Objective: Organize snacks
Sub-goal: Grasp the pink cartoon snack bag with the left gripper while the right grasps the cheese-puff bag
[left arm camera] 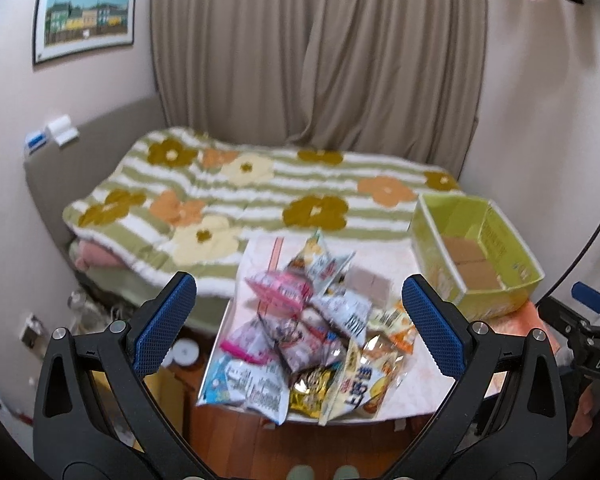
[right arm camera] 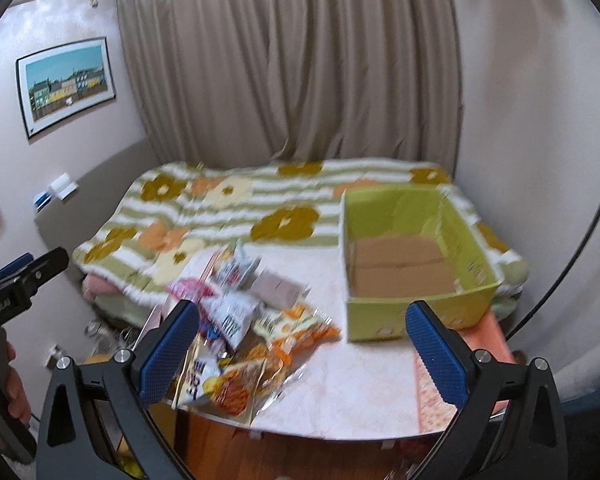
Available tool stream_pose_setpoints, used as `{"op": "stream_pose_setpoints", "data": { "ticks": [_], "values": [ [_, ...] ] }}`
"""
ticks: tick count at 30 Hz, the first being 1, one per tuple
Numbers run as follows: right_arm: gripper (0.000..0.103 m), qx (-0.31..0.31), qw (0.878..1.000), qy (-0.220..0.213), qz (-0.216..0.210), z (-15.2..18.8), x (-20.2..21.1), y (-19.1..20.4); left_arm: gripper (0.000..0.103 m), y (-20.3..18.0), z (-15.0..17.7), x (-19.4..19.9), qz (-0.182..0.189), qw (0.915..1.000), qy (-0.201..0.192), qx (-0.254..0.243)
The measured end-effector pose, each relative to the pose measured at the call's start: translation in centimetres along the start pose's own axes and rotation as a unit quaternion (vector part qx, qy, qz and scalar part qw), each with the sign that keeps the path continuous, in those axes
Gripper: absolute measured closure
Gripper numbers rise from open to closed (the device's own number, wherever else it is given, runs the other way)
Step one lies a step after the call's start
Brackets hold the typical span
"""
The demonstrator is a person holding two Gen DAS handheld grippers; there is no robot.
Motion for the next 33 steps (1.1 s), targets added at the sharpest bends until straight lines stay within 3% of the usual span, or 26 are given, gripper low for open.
{"op": "stream_pose_setpoints", "data": {
  "ticks": [6,12,15,20,27,33],
  "values": [
    [0.0,-0.014,0.994,0.083,-0.067,3.4,-5.6,-0.7,0.001,-0.1,3.9,-4.9,-0.011,0.9969,0.078,-0.004],
    [0.0,-0.073,0.976,0.156,-0.137,7.5,-10.8,0.5,0.001,0.0,6.7,-10.0,0.007,0.989,0.147,-0.012],
    [0.0,-0.093,0.968,0.18,-0.148,9.0,-12.8,2.1,0.001,0.0,7.3,-12.4,0.021,0.9851,0.17,-0.014],
    [0.0,-0.117,0.965,0.199,-0.126,10.7,-15.8,3.9,0.001,-0.5,8.4,-16.9,0.053,0.9753,0.213,-0.021],
    [0.0,-0.125,0.97,0.204,-0.047,11.8,-19.3,4.3,0.001,-2.3,10.5,-22.1,0.093,0.9584,0.268,-0.029],
    [0.0,-0.142,0.966,0.211,-0.031,12.5,-20.5,3.6,0.001,-3.5,11.6,-24.3,0.107,0.9505,0.289,-0.04]
  ]
}}
Point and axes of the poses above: each gripper's, at about its wrist camera, not at the fingertips, and x roughly against the way its jaws point, y to its left, z to its underside, the point moved 4 cm from there along -x, roughly the way its jaws point, and after that the axes turned 12 degrees about -z, right-handed, at the moved point
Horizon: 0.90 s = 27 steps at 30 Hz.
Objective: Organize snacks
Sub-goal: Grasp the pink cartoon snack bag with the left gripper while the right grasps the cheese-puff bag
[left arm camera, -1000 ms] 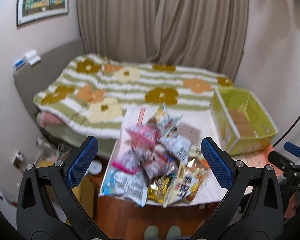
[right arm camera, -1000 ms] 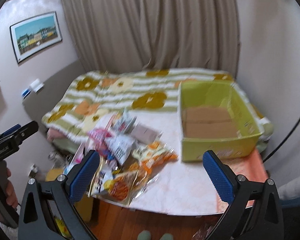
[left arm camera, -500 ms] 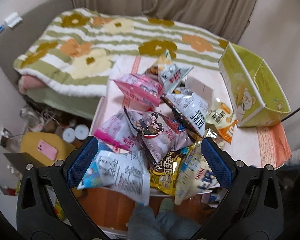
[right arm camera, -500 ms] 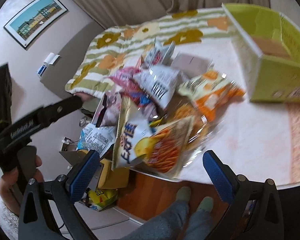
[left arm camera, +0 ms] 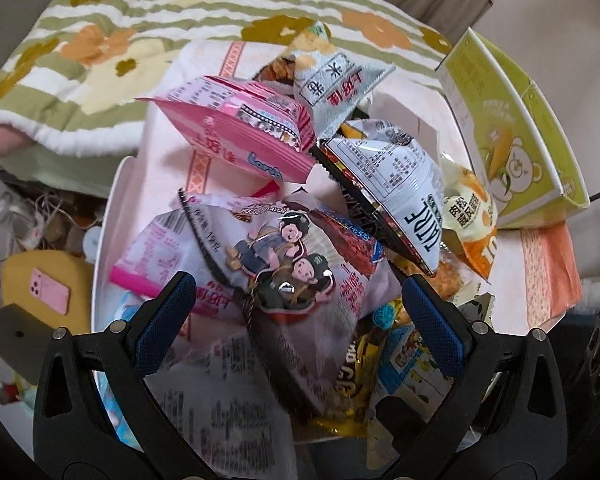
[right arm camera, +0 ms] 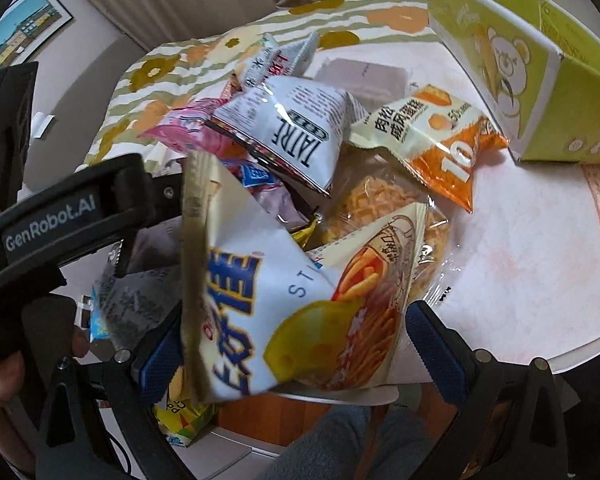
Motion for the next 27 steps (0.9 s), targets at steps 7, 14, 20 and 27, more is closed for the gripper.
{"op": "stream_pose_setpoints", "data": {
  "ticks": [7,14,20,27],
  "values": [
    [0.0,0.007,1.0,0.006,0.008,0.0,-0.1,-0.1,0.019,0.0,-0.8,-1.6,0.01,0.9999,0.009,-0.006],
    [0.016,0.002,1.0,0.006,-0.001,-0.5,-0.2,0.0,0.039,0.1,-0.8,-1.6,0.019,0.9996,0.015,-0.016],
    [0.03,0.002,1.0,0.006,-0.015,-0.9,0.8,0.2,0.042,0.9,-0.6,-0.1,0.024,0.9997,0.007,-0.007],
    [0.03,0.002,1.0,-0.017,-0.021,-1.6,3.4,0.5,0.042,2.1,-0.9,3.4,0.013,0.9997,-0.022,-0.004]
  ]
}}
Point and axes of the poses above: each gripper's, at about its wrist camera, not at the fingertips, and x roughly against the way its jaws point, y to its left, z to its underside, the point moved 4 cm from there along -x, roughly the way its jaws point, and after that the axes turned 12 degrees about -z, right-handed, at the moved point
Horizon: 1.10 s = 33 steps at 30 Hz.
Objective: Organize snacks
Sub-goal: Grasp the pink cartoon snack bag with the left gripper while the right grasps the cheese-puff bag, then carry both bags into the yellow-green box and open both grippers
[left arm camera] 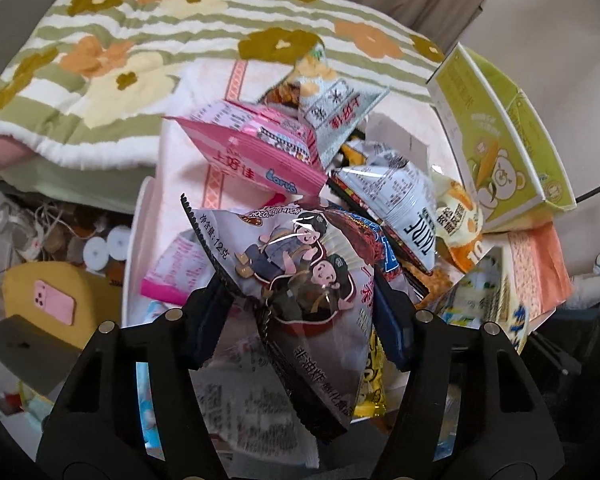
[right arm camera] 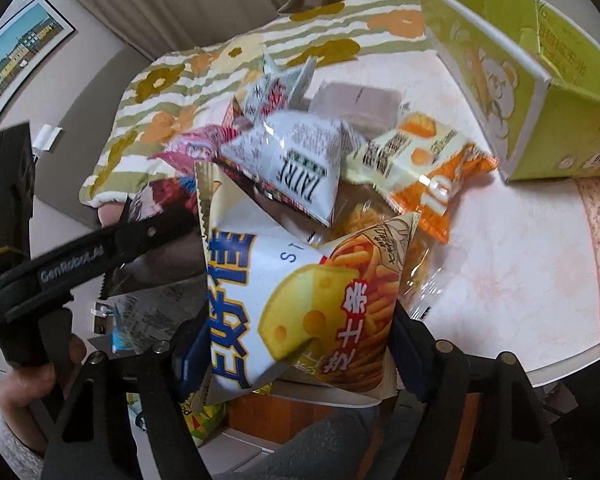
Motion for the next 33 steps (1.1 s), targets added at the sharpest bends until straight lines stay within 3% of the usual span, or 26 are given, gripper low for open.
{"op": "stream_pose_setpoints", "data": {
  "ticks": [9,18,21,27,33],
  "values": [
    [0.03,0.023,0.998,-0.053,0.002,-2.3,4.1,0.9,0.044,0.0,-1.6,4.8,0.01,0.9988,-0.047,-0.008],
    [0.03,0.064,0.993,-0.092,-0.026,-6.8,8.4,0.1,0.045,-2.6,-3.4,9.7,-0.007,0.9937,-0.109,0.024],
    [0.03,0.086,0.991,-0.101,-0.03,-8.8,10.4,-1.7,0.045,-4.6,-4.6,10.9,-0.011,0.9909,-0.128,0.039],
    [0.03,0.113,0.987,-0.115,-0.026,-12.8,15.0,-6.7,0.045,-12.4,-8.0,12.4,0.007,0.9843,-0.17,0.048],
    [0.03,0.11,0.988,-0.108,-0.014,-15.8,18.2,-12.6,0.045,-21.0,-10.7,11.4,0.037,0.9837,-0.173,0.034]
  ]
}}
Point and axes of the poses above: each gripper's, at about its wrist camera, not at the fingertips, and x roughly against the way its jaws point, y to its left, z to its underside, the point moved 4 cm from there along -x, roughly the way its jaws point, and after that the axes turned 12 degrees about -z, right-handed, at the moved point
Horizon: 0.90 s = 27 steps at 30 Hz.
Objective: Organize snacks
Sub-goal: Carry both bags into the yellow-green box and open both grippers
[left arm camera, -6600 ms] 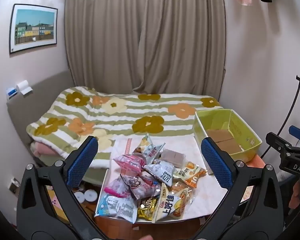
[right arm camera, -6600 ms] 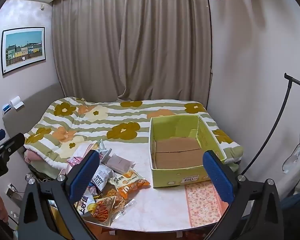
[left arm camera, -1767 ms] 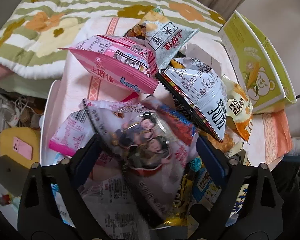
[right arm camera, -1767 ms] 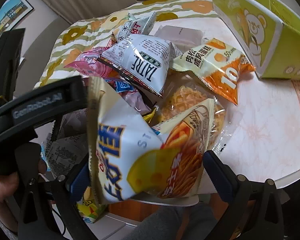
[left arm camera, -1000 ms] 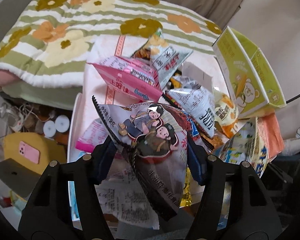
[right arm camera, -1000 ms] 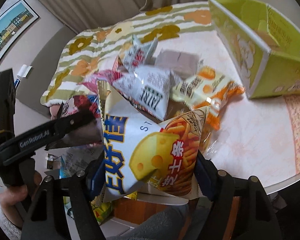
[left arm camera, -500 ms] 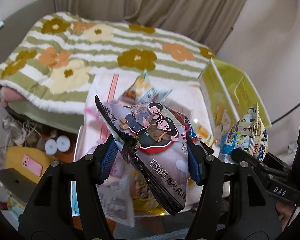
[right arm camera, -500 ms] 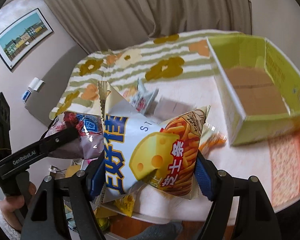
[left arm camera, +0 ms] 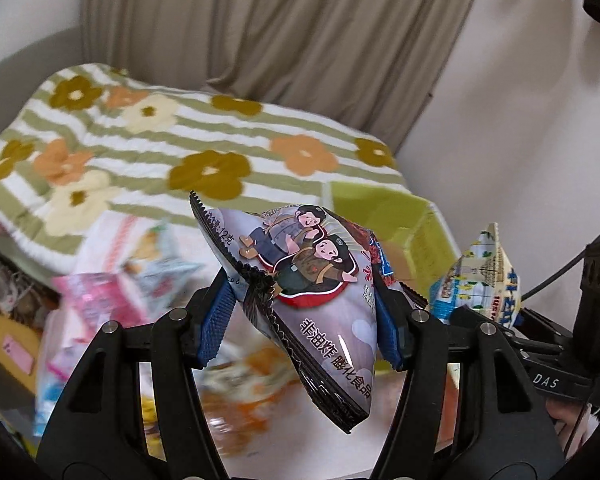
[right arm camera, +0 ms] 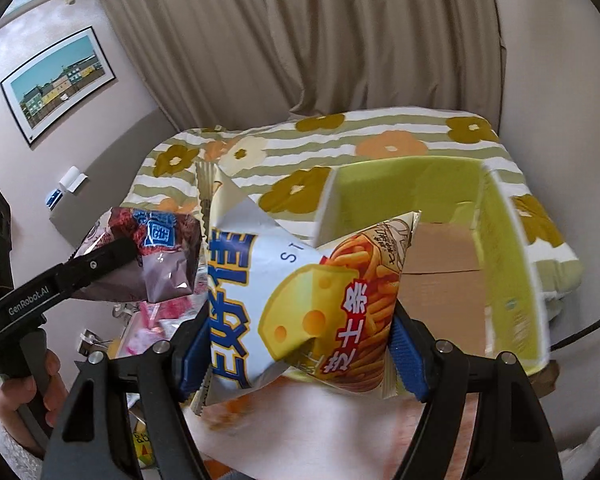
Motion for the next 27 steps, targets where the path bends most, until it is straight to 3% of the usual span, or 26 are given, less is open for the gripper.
{"op": "stream_pose_setpoints", "data": {
  "ticks": [7,17,20,21,23,27],
  "values": [
    [0.03,-0.033,0.999,0.016,0.011,-1.5,0.6,-5.6,0.045,-7.7,0.8,-5.8,0.015,0.9974,0.059,-0.038],
    [0.03,-0.096,0.995,0.016,0.032,-1.6,0.8,-10.4,0.044,-13.0,1.9,-12.4,0.014,0.9892,0.105,-0.101],
    [0.03,-0.106,0.994,0.017,0.036,-2.1,0.6,-11.2,0.034,-14.3,1.8,-13.5,0.023,0.9863,0.113,-0.118],
    [0.03,-0.112,0.993,0.018,0.037,-2.2,0.4,-11.5,0.019,-14.4,2.0,-13.7,0.023,0.9852,0.115,-0.125],
    [0.03,-0.117,0.992,0.017,0.041,-2.3,0.3,-11.7,0.0,-14.9,2.2,-14.1,-0.002,0.981,0.118,-0.155],
    [0.03,-0.113,0.992,0.024,0.055,-2.2,-0.3,-11.9,0.0,-14.4,2.2,-13.7,-0.014,0.9787,0.115,-0.169]
  ]
}}
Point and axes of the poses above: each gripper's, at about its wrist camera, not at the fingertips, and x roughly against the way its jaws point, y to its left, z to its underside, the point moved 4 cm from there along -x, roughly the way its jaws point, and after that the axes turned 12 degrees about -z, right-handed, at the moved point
